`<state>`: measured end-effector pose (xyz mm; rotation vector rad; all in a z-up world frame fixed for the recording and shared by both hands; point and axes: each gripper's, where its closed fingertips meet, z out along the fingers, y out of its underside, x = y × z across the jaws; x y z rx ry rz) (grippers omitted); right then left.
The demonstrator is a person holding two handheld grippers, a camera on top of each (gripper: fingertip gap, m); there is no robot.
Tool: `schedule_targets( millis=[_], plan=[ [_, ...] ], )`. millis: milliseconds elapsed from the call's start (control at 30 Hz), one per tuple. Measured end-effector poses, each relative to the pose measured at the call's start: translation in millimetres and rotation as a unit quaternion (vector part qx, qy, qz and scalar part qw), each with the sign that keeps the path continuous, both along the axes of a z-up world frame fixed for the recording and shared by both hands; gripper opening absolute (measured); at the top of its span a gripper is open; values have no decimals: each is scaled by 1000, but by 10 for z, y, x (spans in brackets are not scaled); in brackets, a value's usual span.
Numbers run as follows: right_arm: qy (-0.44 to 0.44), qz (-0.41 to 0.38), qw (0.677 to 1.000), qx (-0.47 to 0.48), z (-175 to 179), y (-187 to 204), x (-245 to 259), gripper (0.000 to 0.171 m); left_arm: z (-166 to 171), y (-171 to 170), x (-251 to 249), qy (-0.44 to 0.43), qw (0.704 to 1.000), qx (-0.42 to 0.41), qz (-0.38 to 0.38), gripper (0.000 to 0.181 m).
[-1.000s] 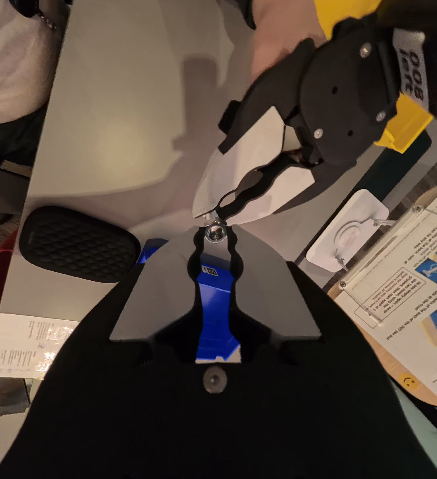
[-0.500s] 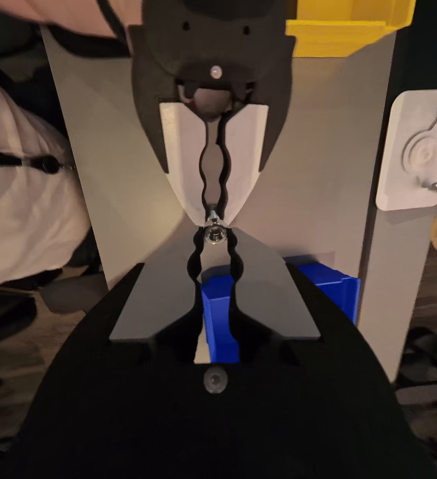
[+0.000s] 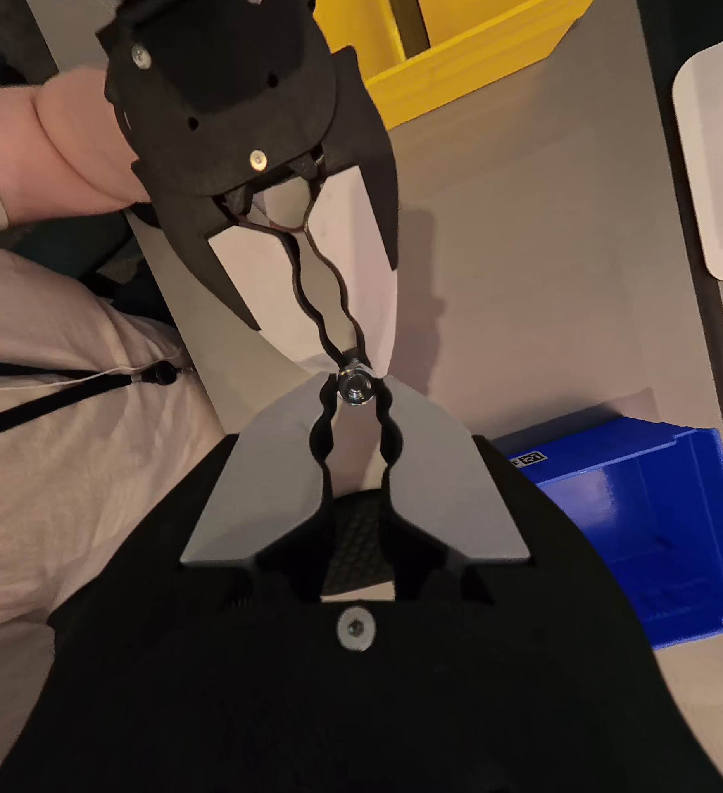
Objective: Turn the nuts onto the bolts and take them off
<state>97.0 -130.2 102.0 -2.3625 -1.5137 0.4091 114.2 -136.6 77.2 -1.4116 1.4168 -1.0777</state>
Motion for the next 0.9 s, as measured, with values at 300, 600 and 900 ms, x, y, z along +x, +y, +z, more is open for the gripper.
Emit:
schedule_targets(
  millis=[300, 600, 900],
  plan=[
    [116, -93, 989, -4, 147, 164, -124, 19, 149, 148, -107, -26, 998, -19, 60, 9],
    [157, -114, 981, 29, 190, 277, -202, 19, 178, 273, -180, -25, 993, -10, 116, 9],
    [185, -75, 976, 92, 350, 277, -262, 34, 310, 253, -268, -58, 993, -36, 97, 9]
  ],
)
